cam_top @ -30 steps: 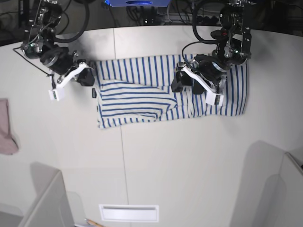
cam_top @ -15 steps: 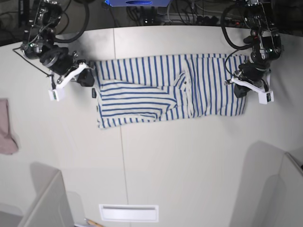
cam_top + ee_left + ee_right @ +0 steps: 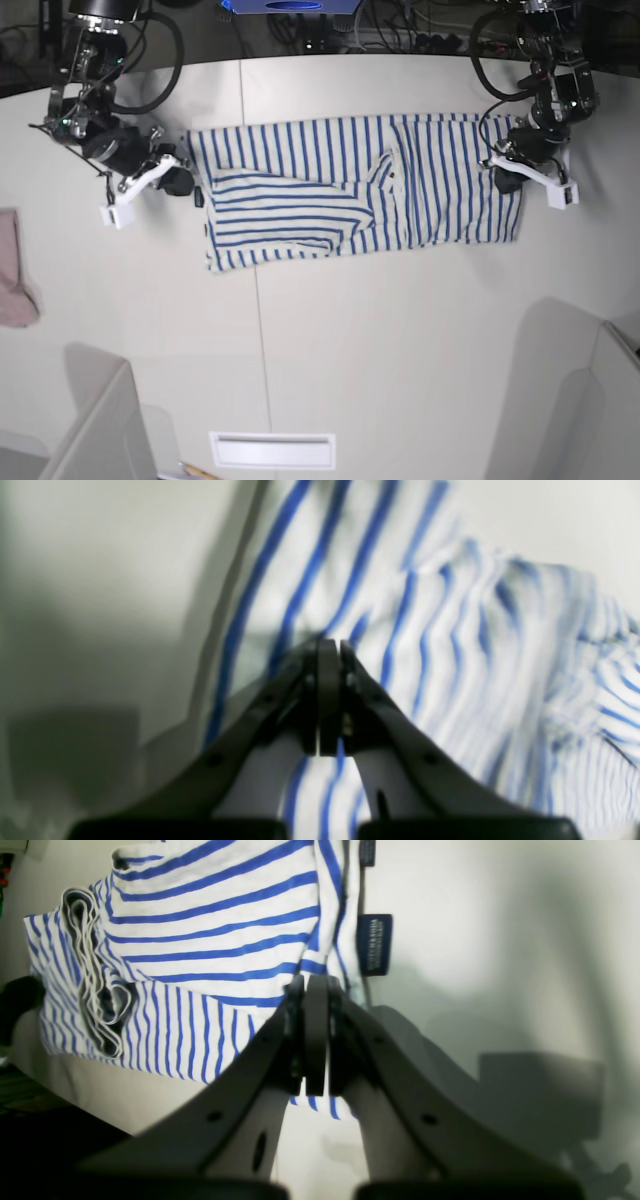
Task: Fold the T-shirt properly
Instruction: 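Grasp the shirt's end with the left gripper and fold it inward, then grasp the opposite end of the shirt with the right gripper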
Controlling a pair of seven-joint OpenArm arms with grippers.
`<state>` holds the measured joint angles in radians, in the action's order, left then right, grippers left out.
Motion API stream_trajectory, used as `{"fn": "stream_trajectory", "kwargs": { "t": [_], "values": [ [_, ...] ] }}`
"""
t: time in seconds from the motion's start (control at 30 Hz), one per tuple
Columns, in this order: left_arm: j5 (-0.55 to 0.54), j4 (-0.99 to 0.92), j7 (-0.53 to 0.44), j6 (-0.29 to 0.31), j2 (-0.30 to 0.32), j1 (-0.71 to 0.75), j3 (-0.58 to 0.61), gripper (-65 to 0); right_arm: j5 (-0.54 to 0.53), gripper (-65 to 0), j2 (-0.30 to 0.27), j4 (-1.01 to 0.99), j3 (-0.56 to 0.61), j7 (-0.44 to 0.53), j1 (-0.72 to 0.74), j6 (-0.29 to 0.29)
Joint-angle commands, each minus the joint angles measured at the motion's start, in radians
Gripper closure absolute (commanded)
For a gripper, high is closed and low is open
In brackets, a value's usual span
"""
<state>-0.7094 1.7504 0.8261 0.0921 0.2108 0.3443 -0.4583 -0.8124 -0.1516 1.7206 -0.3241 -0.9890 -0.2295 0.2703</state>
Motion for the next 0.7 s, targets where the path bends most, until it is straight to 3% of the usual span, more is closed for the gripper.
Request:
{"fn": "stream_trajectory", "kwargs": {
  "t": [0.0, 0.1, 0.13, 0.2, 0.27, 0.3, 0.43, 0.57, 0.67],
  "values": [
    [0.006, 0.044, -0.024, -0.005, 0.019, -0.003, -0.046, 0.0, -0.028, 0.0, -0.010, 0.023, -0.005, 0.014, 0.028, 0.008],
    [0.006, 0.087, -0.023, -0.004, 0.020, 0.028, -0.156, 0.0, -0.066, 0.0, -0.012, 0.023, -0.007, -0.055, 0.066, 0.008],
    [0.006, 0.090, -0.023, -0.004, 0.020, 0.037, -0.198, 0.0, -0.092, -2.9, -0.013, 0.019, -0.007, -0.077, 0.083, 0.008],
    [0.010, 0.090, -0.023, -0.002, 0.022, 0.048, -0.265, 0.0, -0.134, -24.9, -0.013, -0.012, -0.008, -0.098, 0.115, 0.008],
    [0.012, 0.084, -0.023, 0.013, 0.037, 0.075, -0.308, 0.0, -0.160, -39.2, -0.013, -0.070, -0.036, -0.090, 0.141, 0.008],
    [0.012, 0.084, -0.023, 0.033, 0.054, 0.095, -0.319, 0.0, -0.166, -40.7, -0.013, -0.110, -0.054, -0.089, 0.160, 0.010],
    [0.012, 0.084, -0.031, 0.090, 0.083, 0.178, -0.330, 0.0, -0.150, -36.6, -0.036, -0.255, -0.088, -0.095, 0.223, 0.010],
    [0.014, 0.082, -0.031, 0.154, 0.088, 0.223, -0.333, 0.0, -0.155, -36.5, -0.079, -0.347, -0.040, -0.090, 0.244, 0.011],
    [0.014, 0.061, -0.031, 0.163, 0.088, 0.226, -0.333, 0.0, -0.154, -36.5, -0.081, -0.394, -0.005, -0.090, 0.247, 0.013]
  ]
}}
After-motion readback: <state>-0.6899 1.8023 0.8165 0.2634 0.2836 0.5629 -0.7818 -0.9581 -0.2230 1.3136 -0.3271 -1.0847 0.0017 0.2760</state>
